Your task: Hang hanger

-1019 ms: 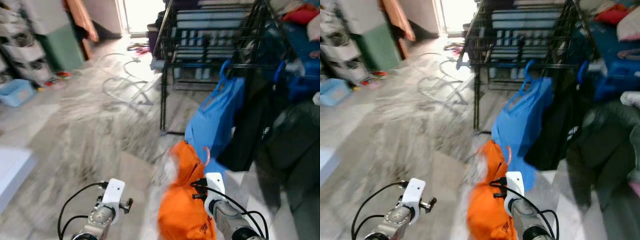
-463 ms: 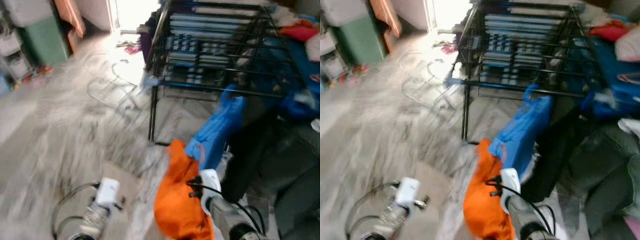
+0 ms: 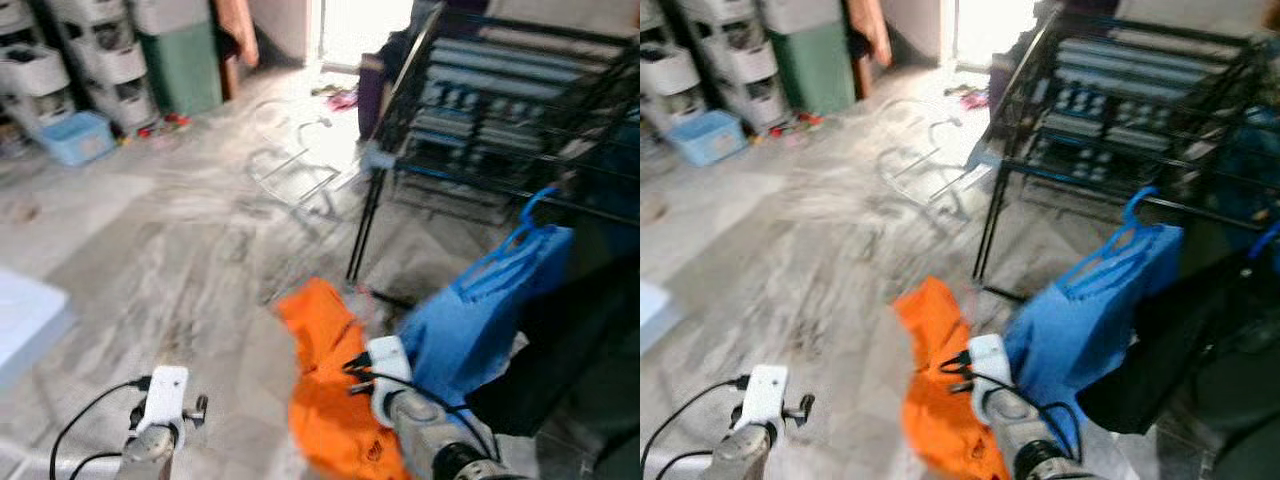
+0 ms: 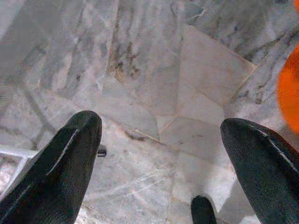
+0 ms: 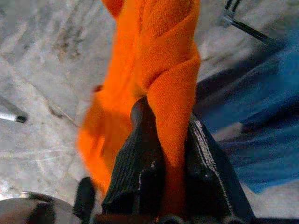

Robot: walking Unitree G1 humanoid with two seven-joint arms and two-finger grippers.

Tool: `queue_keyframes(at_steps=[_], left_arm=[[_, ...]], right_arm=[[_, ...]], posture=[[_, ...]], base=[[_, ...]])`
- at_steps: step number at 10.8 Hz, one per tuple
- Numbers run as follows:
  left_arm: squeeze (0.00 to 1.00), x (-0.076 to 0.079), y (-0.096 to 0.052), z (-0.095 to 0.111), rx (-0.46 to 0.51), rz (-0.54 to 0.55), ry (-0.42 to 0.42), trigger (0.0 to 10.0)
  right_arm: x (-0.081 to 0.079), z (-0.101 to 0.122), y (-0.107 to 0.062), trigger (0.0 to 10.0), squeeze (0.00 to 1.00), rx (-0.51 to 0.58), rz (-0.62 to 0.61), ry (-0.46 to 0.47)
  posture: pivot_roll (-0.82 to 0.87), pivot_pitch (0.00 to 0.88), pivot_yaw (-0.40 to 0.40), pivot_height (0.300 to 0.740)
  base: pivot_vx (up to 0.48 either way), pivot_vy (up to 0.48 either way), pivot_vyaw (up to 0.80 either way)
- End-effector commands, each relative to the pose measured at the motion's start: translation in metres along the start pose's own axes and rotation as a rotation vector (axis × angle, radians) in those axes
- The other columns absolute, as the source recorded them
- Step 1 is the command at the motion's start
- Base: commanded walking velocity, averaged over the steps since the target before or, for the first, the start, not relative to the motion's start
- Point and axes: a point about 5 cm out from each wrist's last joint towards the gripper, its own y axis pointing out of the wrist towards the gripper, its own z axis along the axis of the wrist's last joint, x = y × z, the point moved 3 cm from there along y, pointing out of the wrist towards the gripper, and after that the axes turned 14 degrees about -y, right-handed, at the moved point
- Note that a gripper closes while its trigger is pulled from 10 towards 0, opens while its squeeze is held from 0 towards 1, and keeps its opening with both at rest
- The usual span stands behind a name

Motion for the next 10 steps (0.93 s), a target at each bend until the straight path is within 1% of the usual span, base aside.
queue_keyframes(at_steps=[1, 2, 3, 4, 5, 8, 10], left_arm=[[0.0, 0.003, 0.002, 0.009, 0.029, -0.019, 0.003, 10.0], [0.0, 0.014, 0.004, 0.013, 0.03, -0.062, 0.032, 10.0], [0.0, 0.026, 0.006, 0.019, 0.044, -0.104, 0.057, 10.0], [0.0, 0.029, 0.007, 0.021, 0.051, -0.105, 0.055, 10.0], [0.0, 0.031, 0.007, 0.023, 0.057, -0.107, 0.036, 10.0], [0.0, 0.033, 0.007, 0.021, 0.047, -0.113, 0.046, 10.0], [0.0, 0.037, 0.007, 0.023, 0.061, -0.131, 0.062, 10.0]], right_arm=[[0.006, 0.002, 0.0, 10.0, 0.0, 0.009, -0.026, 0.025], [0.014, -0.005, -0.003, 10.0, 0.0, -0.005, -0.061, 0.033], [0.02, -0.011, -0.004, 10.0, 0.0, -0.022, -0.095, 0.111], [0.018, -0.012, -0.004, 10.0, 0.0, -0.028, -0.094, 0.084], [0.018, -0.008, -0.003, 10.0, 0.0, -0.016, -0.094, 0.103], [0.017, -0.007, -0.003, 10.0, 0.0, -0.011, -0.095, 0.109], [0.017, -0.006, -0.003, 10.0, 0.0, -0.01, -0.097, 0.108]], posture=[[-0.04, 0.053, -0.03, 0.74], [-0.06, 0.05, -0.016, 0.74], [-0.06, 0.05, -0.011, 0.74], [-0.07, 0.05, -0.008, 0.74], [-0.08, 0.053, -0.004, 0.74], [-0.09, 0.063, -0.002, 0.74], [-0.09, 0.067, 0.0, 0.74]], base=[[0.0, 0.0, 0.0], [0.0, 0.0, 0.0], [0.0, 0.274, 0.0], [0.0, 0.315, 0.0], [0.0, 0.446, 0.0], [0.0, 0.446, 0.0], [0.0, 0.441, 0.0]])
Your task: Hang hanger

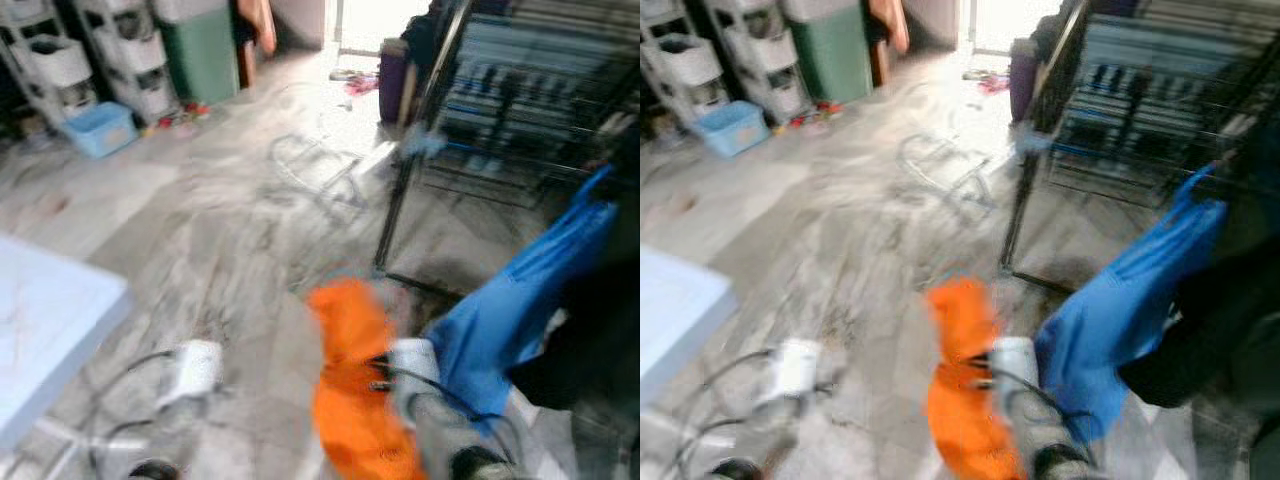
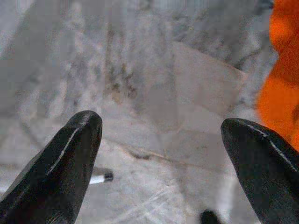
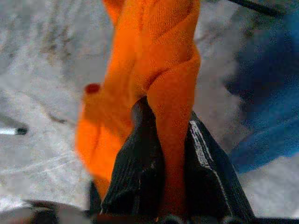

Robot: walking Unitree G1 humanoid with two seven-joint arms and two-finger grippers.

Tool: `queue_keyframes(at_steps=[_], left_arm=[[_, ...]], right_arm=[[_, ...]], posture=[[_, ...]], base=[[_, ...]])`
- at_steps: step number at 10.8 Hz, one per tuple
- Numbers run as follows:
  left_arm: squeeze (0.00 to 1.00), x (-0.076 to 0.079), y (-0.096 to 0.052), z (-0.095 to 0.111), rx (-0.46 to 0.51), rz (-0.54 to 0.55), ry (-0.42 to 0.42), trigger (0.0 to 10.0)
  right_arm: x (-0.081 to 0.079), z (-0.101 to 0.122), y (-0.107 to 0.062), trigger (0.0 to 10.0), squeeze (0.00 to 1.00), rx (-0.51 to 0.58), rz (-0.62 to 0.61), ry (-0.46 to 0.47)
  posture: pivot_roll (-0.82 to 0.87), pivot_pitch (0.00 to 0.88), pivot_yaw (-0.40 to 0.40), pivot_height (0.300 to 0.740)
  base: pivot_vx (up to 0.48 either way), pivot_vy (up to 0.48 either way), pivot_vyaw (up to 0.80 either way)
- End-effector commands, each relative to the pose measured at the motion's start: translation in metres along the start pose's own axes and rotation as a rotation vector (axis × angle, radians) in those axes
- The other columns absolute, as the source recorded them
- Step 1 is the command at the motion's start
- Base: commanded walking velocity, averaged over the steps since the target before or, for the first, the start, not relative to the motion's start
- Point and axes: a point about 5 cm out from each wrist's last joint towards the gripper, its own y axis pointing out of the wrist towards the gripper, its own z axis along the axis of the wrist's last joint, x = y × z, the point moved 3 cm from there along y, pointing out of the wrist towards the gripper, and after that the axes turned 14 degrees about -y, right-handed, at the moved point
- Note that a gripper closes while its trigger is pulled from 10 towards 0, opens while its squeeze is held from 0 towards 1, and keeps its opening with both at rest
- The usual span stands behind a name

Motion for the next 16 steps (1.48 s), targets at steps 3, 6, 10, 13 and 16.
queue_keyframes(at_steps=[3, 6, 10, 13, 16], left_arm=[[0.0, 0.001, 0.0, 0.003, 0.008, -0.052, -0.014, 10.0], [0.0, 0.006, 0.0, 0.002, -0.001, -0.079, -0.012, 10.0], [0.0, 0.009, 0.001, 0.004, 0.01, -0.093, -0.017, 10.0], [0.0, 0.016, 0.002, 0.007, 0.015, -0.108, -0.007, 10.0], [0.0, 0.021, 0.002, 0.005, 0.016, -0.126, -0.014, 10.0]], right_arm=[[-0.004, 0.006, 0.002, 10.0, 0.0, 0.008, -0.015, 0.016], [-0.001, 0.005, 0.001, 10.0, 0.0, 0.006, -0.022, 0.02], [0.017, 0.046, 0.005, 10.0, 0.0, 0.134, -0.077, 0.019], [0.029, 0.076, 0.005, 10.0, 0.0, 0.213, -0.141, 0.017], [0.044, 0.12, -0.002, 10.0, 0.0, 0.358, -0.285, -0.075]], posture=[[-0.11, 0.066, 0.01, 0.74], [-0.12, 0.066, 0.009, 0.74], [-0.12, 0.071, 0.013, 0.74], [-0.13, 0.076, 0.014, 0.74], [-0.13, 0.079, 0.015, 0.74]], base=[[0.0, 0.0, -0.16], [0.354, 0.0, -0.58], [0.448, 0.0, 0.0], [0.45, 0.0, 0.0], [0.297, 0.0, 0.0]])
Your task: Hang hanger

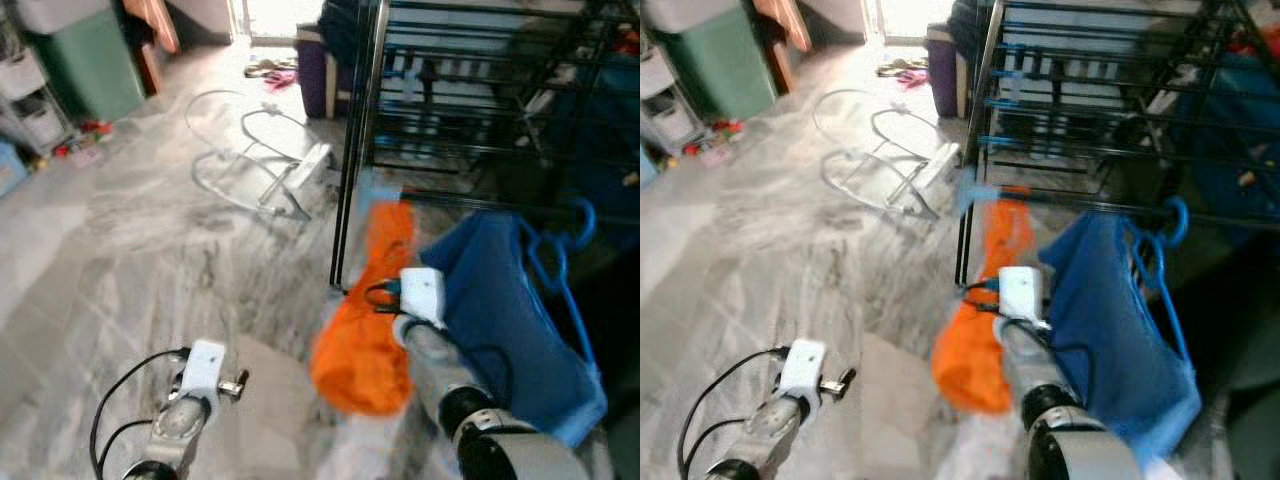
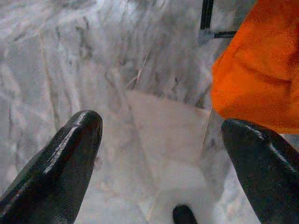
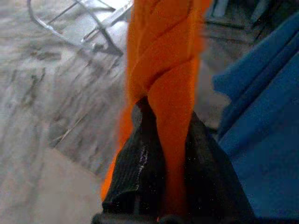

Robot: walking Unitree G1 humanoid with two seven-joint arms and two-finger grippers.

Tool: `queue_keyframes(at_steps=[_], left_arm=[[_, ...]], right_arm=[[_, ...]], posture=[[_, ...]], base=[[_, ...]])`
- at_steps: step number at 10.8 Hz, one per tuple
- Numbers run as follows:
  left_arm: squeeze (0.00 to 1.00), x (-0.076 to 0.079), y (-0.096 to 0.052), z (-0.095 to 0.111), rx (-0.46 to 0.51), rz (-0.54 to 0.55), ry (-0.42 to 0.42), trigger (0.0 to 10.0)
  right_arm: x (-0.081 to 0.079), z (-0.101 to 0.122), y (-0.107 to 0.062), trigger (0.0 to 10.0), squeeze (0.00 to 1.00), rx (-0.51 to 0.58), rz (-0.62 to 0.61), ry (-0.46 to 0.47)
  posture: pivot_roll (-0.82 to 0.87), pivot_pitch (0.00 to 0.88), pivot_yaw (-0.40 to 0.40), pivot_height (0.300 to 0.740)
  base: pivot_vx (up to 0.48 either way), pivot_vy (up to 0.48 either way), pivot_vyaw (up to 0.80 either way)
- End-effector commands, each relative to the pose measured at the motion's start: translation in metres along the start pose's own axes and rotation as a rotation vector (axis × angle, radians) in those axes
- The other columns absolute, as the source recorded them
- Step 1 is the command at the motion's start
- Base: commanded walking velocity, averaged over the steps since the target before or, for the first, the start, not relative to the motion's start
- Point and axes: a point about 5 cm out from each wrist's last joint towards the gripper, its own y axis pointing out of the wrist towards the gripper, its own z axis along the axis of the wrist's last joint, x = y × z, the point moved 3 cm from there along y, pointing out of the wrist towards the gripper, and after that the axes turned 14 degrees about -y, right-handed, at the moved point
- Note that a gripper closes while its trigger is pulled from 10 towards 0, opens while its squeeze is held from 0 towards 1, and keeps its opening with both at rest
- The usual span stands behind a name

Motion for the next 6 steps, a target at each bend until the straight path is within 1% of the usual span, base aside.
queue_keyframes(at_steps=[1, 2, 3, 5, 6], left_arm=[[0.0, 0.01, 0.0, -0.006, -0.014, -0.024, -0.008, 10.0], [0.0, 0.011, -0.002, -0.012, -0.024, -0.034, -0.007, 10.0], [0.0, 0.011, -0.003, -0.014, -0.033, -0.035, -0.004, 10.0], [0.0, 0.009, -0.005, -0.018, -0.046, -0.034, -0.001, 10.0], [0.0, 0.008, -0.005, -0.019, -0.05, -0.032, 0.001, 10.0]], right_arm=[[0.014, 0.011, 0.002, 10.0, 0.0, 0.057, -0.057, -0.018], [0.013, 0.014, 0.001, 10.0, 0.0, 0.082, -0.065, -0.016], [0.01, 0.011, 0.0, 10.0, 0.0, 0.079, -0.054, 0.0], [0.004, -0.011, -0.009, 10.0, 0.0, 0.049, -0.019, 0.008], [-0.002, -0.013, -0.013, 10.0, 0.0, 0.078, 0.02, -0.022]], posture=[[-0.12, 0.084, 0.013, 0.74], [-0.12, 0.09, 0.014, 0.74], [-0.13, 0.092, 0.013, 0.74], [-0.14, 0.102, 0.014, 0.74], [-0.14, 0.107, 0.015, 0.74]], base=[[0.0, 0.0, 0.0], [0.0, 0.0, 0.0], [0.0, 0.0, 0.0], [0.0, 0.0, 0.0], [0.0, 0.0, 0.0]])
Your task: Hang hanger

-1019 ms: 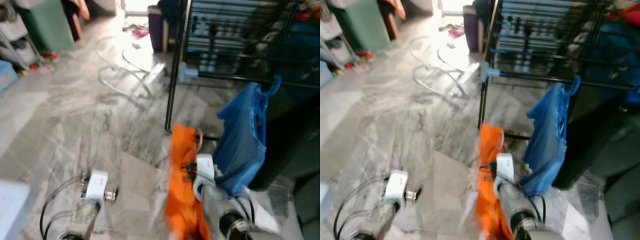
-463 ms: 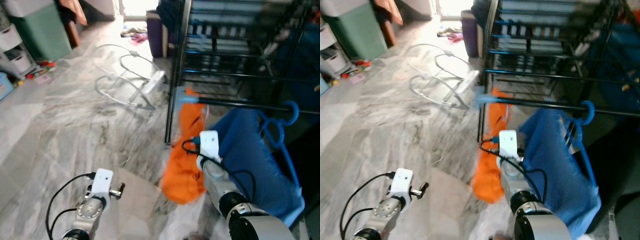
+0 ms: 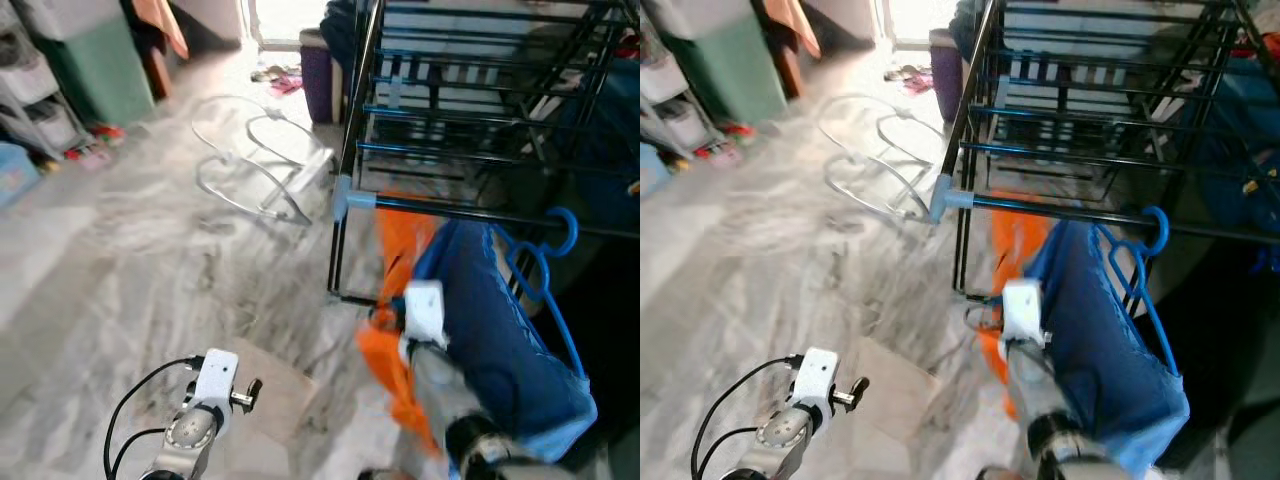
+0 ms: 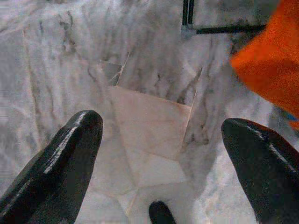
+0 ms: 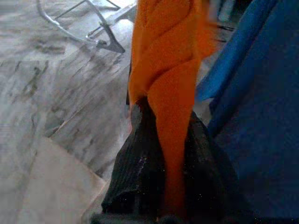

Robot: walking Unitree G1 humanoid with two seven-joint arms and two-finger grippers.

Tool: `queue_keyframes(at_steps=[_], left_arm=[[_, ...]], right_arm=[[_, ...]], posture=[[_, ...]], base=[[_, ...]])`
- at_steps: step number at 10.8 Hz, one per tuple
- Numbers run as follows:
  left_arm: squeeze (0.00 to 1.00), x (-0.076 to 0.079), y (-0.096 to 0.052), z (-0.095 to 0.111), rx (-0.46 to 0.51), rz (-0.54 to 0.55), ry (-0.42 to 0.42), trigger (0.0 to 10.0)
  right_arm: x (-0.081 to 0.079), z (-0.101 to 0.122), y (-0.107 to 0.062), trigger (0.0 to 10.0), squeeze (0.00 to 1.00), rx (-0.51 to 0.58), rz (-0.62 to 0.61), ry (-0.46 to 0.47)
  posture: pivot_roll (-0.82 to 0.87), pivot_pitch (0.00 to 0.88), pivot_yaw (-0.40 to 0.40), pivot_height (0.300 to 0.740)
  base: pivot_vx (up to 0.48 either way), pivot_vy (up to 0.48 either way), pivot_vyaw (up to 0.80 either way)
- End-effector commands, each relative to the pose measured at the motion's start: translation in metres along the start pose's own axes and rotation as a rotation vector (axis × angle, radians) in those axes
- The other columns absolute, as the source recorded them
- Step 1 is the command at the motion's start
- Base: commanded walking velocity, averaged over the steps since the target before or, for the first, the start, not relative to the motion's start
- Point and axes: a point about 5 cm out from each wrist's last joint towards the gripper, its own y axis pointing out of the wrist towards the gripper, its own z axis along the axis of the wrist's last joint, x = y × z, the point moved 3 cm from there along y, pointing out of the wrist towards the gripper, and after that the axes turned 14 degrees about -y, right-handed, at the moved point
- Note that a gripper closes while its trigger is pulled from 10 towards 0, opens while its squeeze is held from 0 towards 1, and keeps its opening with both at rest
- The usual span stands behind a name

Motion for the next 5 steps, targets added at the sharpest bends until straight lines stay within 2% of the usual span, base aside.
queue_keyframes(at_steps=[1, 3, 5], left_arm=[[0.0, -0.002, -0.002, -0.007, -0.028, 0.001, 0.005, 10.0], [0.0, -0.004, -0.004, -0.014, -0.057, 0.011, 0.018, 10.0], [0.0, -0.003, -0.005, -0.018, -0.073, 0.011, 0.025, 10.0]], right_arm=[[0.003, 0.021, 0.002, 10.0, 0.0, 0.106, -0.009, -0.029], [0.011, 0.036, -0.002, 10.0, 0.0, 0.215, -0.051, -0.064], [0.026, 0.067, 0.007, 10.0, 0.0, 0.283, -0.094, -0.045]], posture=[[-0.15, 0.116, 0.015, 0.74], [-0.17, 0.124, 0.019, 0.74], [-0.16, 0.12, 0.024, 0.74]], base=[[0.0, 0.0, 0.0], [0.0, 0.0, 0.0], [0.0, 0.0, 0.0]])
